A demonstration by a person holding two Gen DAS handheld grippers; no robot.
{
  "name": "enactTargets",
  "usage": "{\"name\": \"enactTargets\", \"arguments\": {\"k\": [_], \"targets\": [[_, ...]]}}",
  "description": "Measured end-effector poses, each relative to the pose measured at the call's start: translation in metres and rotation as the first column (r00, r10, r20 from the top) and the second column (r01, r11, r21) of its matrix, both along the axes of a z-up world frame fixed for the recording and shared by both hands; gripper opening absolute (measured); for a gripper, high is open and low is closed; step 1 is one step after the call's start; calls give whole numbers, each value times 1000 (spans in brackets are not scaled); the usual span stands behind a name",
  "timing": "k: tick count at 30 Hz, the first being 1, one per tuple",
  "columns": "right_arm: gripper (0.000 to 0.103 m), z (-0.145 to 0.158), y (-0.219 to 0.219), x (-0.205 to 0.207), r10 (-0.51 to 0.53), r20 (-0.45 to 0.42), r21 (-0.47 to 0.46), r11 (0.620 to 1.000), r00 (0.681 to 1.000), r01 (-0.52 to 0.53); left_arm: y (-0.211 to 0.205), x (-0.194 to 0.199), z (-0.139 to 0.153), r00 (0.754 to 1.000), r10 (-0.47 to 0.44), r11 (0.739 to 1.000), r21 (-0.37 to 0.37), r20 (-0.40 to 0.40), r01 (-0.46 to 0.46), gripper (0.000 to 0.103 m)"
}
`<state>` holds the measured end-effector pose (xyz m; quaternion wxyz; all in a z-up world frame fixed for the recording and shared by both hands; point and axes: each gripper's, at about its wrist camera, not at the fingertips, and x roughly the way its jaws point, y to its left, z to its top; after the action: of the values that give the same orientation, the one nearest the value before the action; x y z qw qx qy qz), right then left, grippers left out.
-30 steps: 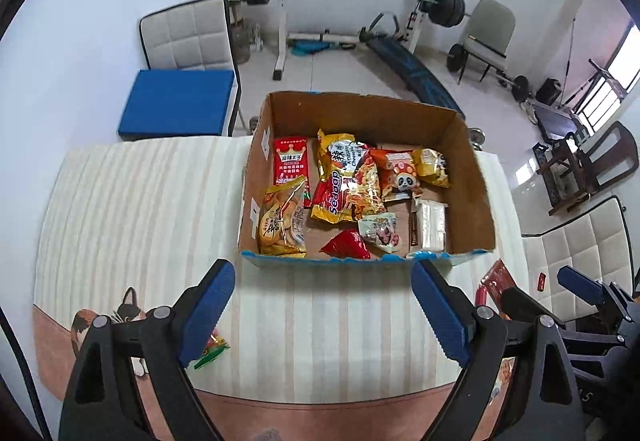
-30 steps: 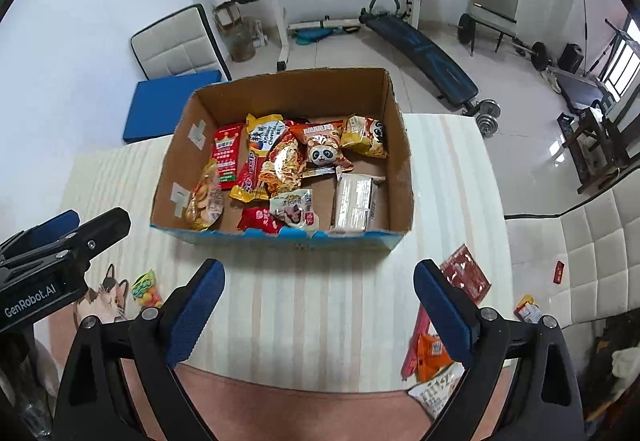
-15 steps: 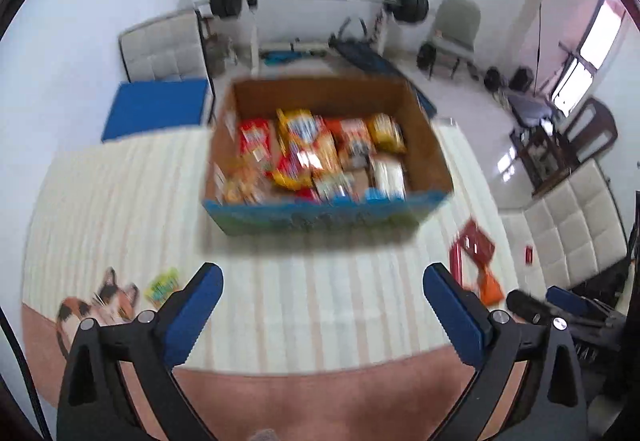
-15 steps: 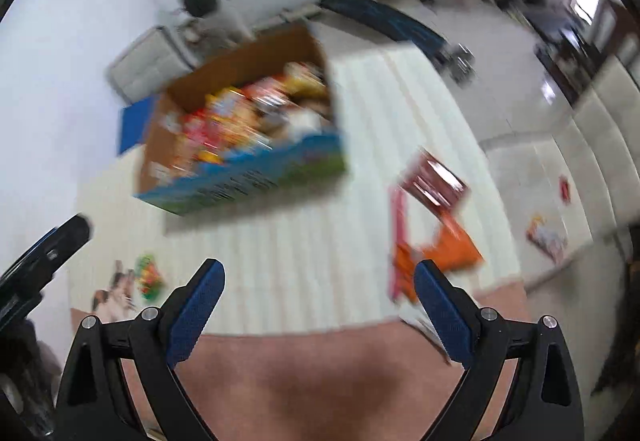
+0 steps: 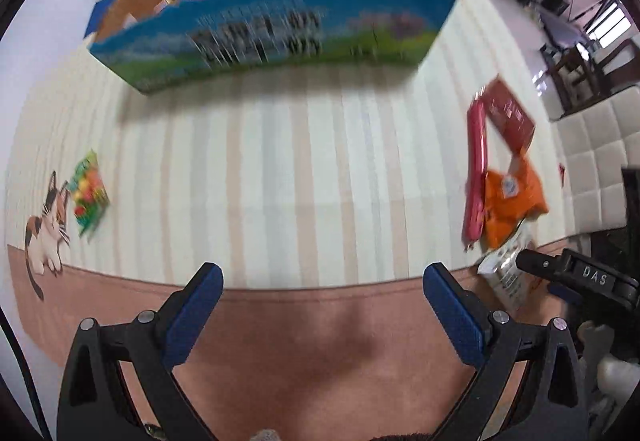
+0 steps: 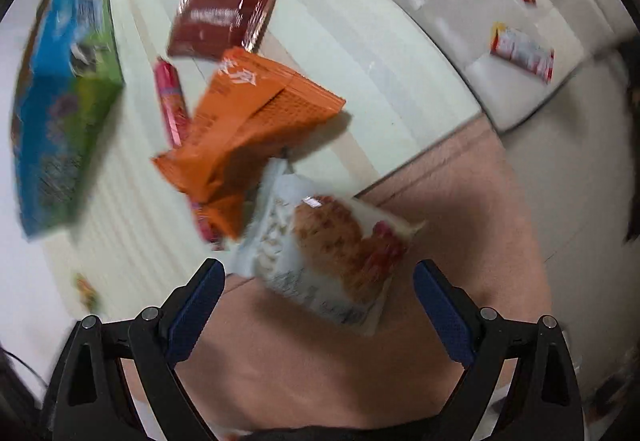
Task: Organize snacks
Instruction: 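Move both tools back over the table toward the remaining snacks, then grasp the watermelon candy bag with the left tool while the right tool grasps the nitz cookie bag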
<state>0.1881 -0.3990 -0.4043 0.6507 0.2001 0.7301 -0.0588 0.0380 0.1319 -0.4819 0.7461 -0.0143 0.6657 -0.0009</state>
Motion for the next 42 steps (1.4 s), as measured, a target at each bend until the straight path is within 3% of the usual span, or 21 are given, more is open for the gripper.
{"name": "enactTargets", "arguments": {"k": [3, 4, 6, 11, 13, 17, 21, 28, 31, 37, 40, 42], "targets": [[97, 9, 28, 5, 276, 11, -99, 957, 961, -273, -8, -5, -9, 1000, 1, 1000, 6, -31, -1, 103], [97, 9, 40, 4, 393, -1, -130, 912, 920, -390, -10, -6, -11, 999, 2, 1000, 9, -34, -2, 103], [97, 0, 55, 2, 521, -49, -147, 840, 852, -522, -13, -8, -15, 999, 6, 1000, 14, -45, -6, 103], [97, -36, 74, -1, 668, -133, -122, 722, 733, -681, -16, -12, -28, 997, 31, 999, 19, -76, -30, 103], [101, -42, 77, -1, 675, -143, -121, 714, 724, -690, -15, -14, -32, 995, 44, 999, 19, -87, -42, 103], [95, -37, 68, 6, 593, -123, -131, 785, 796, -605, -10, -19, -37, 993, 62, 998, 12, -98, -61, 103], [80, -32, 56, 11, 497, -105, -126, 853, 861, -507, -3, -23, -39, 993, 68, 998, -1, -94, -68, 103], [78, -35, 51, -3, 269, -129, -5, 962, 954, -272, 39, -22, -40, 993, 86, 996, -24, -84, -88, 103], [78, -36, 69, -7, 198, -137, 43, 980, 971, -194, 72, -22, -40, 991, 106, 994, -24, -84, -108, 103], [78, -35, 132, 8, 198, -126, 41, 980, 972, -194, 171, -21, -36, 971, 219, 975, -11, -98, -221, 103], [79, -36, 166, 24, 219, -119, 9, 976, 968, -219, 238, -15, -34, 938, 331, 943, -11, -102, -334, 103], [79, -36, 185, 33, 232, -120, -41, 970, 965, -238, 284, -11, -36, 900, 419, 905, -24, -119, -424, 103]]}}
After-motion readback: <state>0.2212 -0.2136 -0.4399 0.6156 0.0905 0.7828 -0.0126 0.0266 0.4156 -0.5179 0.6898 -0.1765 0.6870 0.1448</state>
